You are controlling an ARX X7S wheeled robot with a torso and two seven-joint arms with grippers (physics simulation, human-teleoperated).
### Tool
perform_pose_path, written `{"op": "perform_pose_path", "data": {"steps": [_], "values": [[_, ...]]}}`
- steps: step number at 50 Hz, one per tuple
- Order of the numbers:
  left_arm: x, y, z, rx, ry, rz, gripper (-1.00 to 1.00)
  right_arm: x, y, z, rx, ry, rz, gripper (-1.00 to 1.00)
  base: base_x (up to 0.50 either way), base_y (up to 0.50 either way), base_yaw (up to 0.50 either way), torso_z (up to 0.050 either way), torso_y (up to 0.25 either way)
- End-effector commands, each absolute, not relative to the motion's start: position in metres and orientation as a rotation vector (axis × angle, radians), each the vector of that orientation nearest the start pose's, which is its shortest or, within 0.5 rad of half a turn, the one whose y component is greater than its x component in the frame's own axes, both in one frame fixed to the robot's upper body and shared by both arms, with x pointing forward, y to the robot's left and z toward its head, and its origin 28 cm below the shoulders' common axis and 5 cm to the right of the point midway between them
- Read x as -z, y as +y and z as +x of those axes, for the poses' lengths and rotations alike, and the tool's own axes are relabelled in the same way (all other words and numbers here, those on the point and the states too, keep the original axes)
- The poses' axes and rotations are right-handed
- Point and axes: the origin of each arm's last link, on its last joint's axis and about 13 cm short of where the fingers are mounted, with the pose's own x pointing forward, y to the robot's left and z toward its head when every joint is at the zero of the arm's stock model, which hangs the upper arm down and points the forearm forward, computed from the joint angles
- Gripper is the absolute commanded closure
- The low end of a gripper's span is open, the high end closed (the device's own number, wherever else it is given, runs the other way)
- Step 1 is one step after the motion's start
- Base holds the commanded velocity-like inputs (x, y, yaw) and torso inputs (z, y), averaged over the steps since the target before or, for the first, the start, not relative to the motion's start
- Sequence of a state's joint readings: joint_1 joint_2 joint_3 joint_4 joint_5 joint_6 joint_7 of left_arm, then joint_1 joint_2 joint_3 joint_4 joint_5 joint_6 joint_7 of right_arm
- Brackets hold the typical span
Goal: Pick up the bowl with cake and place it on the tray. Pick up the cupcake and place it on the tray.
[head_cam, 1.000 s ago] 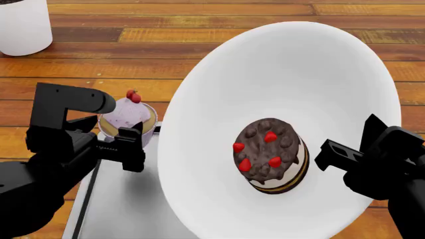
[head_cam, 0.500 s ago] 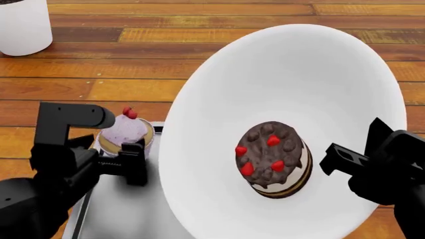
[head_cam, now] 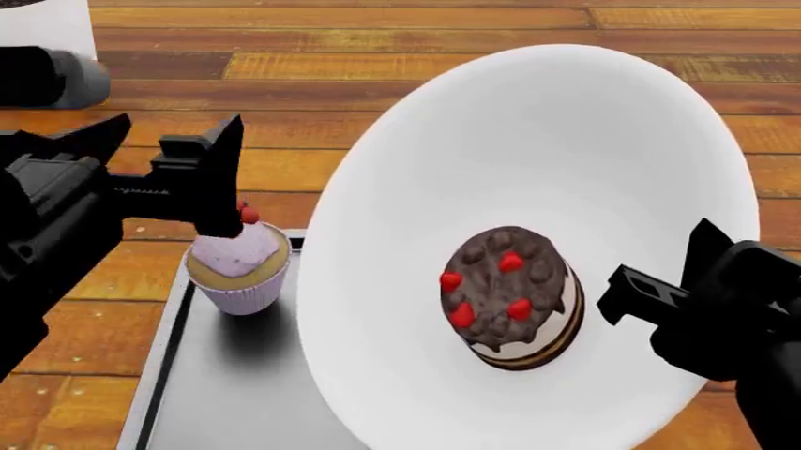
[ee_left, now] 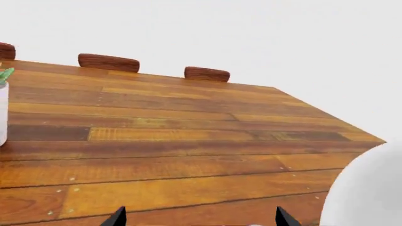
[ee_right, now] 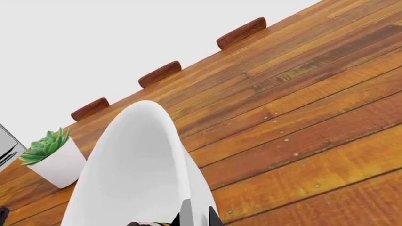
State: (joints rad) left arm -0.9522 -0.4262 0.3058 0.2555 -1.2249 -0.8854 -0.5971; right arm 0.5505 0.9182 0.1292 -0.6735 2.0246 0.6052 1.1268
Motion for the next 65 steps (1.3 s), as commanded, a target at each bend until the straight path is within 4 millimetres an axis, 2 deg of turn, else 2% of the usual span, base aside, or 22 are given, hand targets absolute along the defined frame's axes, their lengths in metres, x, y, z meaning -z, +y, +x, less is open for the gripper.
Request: {"op": "perform_pose_path", "data": {"steps": [1,8,14,19,24,33,49,65], "values": [[-0.325,0.21,0.246,0.295,-0.237,-0.177,-1.0,-0.285,-0.163,0.175,-0.035,0.082,0.462,1.0,0.0,0.0,0.0,0.0,0.0],[-0.34,0.23,0.246,0.154,-0.343,-0.211,-1.0,-0.287,-0.158,0.186,-0.063,0.133,0.457,1.0,0.0,0.0,0.0,0.001,0.0],[-0.341,0.238,0.249,0.096,-0.369,-0.218,-1.0,-0.294,-0.148,0.199,-0.173,0.164,0.589,1.0,0.0,0.0,0.0,0.0,0.002],[-0.339,0.238,0.252,0.085,-0.374,-0.219,-1.0,-0.294,-0.148,0.207,-0.204,0.149,0.705,1.0,0.0,0.0,0.0,0.0,0.0],[-0.336,0.239,0.255,0.071,-0.373,-0.217,-1.0,-0.286,-0.152,0.213,-0.188,0.154,0.77,1.0,0.0,0.0,0.0,0.0,0.002],[-0.336,0.241,0.251,0.071,-0.367,-0.214,-1.0,-0.279,-0.152,0.212,-0.152,0.176,0.75,1.0,0.0,0.0,0.0,0.0,0.0],[-0.337,0.246,0.247,0.053,-0.357,-0.217,-1.0,-0.242,-0.143,0.228,-0.161,0.322,0.82,1.0,0.0,0.0,0.0,0.001,0.001],[-0.337,0.246,0.243,0.048,-0.348,-0.218,-1.0,-0.221,-0.143,0.232,-0.137,0.385,0.84,1.0,0.0,0.0,0.0,0.0,0.001]]}}
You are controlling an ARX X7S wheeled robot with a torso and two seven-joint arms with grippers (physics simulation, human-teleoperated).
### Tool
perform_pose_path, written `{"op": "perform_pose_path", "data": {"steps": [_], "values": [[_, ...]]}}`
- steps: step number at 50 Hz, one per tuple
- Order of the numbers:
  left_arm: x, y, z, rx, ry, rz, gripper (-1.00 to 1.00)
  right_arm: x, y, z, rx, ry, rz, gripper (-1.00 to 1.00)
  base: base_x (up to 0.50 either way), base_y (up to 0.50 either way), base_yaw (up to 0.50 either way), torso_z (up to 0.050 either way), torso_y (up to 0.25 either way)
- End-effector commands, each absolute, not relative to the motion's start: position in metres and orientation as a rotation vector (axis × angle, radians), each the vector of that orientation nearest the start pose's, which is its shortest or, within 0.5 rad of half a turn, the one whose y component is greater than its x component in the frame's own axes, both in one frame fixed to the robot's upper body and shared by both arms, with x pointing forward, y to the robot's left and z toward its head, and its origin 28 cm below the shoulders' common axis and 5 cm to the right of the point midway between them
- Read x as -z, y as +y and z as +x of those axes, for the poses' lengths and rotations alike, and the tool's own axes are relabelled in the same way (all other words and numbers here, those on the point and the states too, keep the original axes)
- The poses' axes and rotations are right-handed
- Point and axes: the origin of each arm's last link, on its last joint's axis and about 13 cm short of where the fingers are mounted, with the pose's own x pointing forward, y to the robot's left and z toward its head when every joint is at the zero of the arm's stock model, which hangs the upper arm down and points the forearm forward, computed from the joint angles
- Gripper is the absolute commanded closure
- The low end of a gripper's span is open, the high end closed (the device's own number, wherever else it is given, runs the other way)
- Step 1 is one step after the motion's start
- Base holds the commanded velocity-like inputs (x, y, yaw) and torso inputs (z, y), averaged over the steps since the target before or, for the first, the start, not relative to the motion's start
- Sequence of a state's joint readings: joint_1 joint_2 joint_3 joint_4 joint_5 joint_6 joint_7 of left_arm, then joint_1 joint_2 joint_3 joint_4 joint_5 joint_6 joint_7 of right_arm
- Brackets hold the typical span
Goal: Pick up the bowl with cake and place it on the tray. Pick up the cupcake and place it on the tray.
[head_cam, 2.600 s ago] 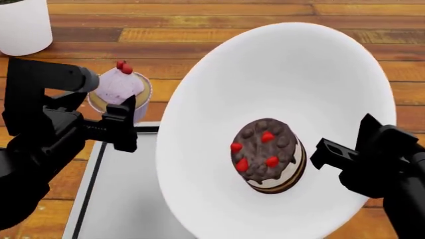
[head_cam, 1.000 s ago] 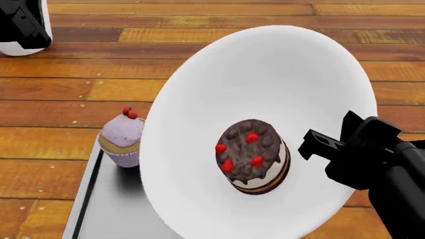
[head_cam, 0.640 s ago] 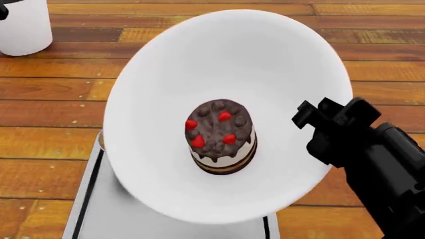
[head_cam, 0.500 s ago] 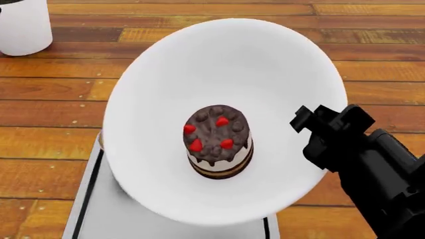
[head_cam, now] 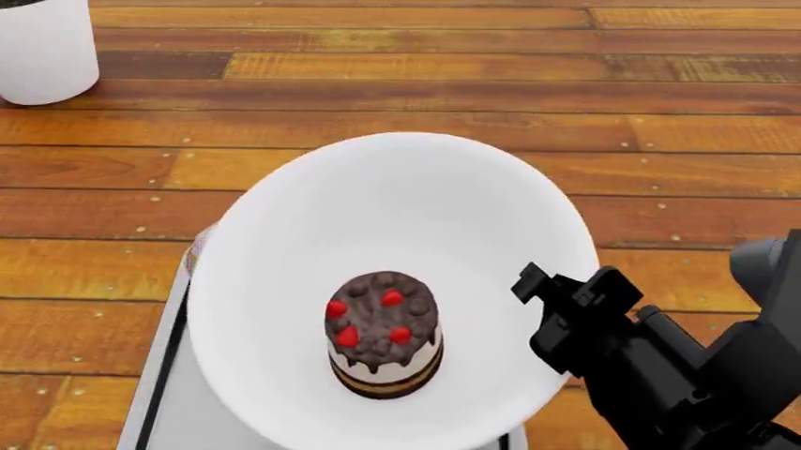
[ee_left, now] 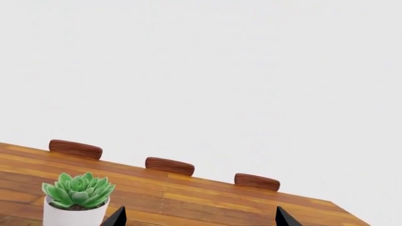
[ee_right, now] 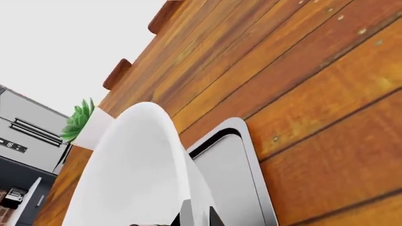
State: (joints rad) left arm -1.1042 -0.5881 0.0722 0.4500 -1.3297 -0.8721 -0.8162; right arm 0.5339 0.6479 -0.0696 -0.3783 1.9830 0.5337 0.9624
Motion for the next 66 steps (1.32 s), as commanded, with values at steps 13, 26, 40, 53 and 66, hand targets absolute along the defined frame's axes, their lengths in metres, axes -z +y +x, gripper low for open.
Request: {"op": "perform_pose_path", "data": {"steps": [13,26,40,53,66], "values": [[-0.333,0.246,0.242,0.044,-0.337,-0.224,-1.0,-0.217,-0.143,0.232,-0.125,0.408,0.825,-1.0,0.0,0.0,0.0,0.001,0.001],[-0.332,0.246,0.243,0.043,-0.335,-0.227,-1.0,-0.23,-0.142,0.226,-0.147,0.36,0.786,-1.0,0.0,0.0,0.0,0.0,0.0],[-0.334,0.246,0.24,0.049,-0.35,-0.233,-1.0,-0.315,-0.164,0.179,-0.015,0.01,0.568,-1.0,0.0,0.0,0.0,0.0,0.001],[-0.329,0.25,0.227,0.027,-0.38,-0.281,-1.0,-0.361,-0.17,0.141,0.069,-0.225,0.406,-1.0,0.0,0.0,0.0,0.0,0.0],[-0.32,0.258,0.228,0.008,-0.372,-0.306,-1.0,-0.355,-0.16,0.156,0.017,-0.195,0.41,-1.0,0.0,0.0,0.0,0.0,0.0]]}}
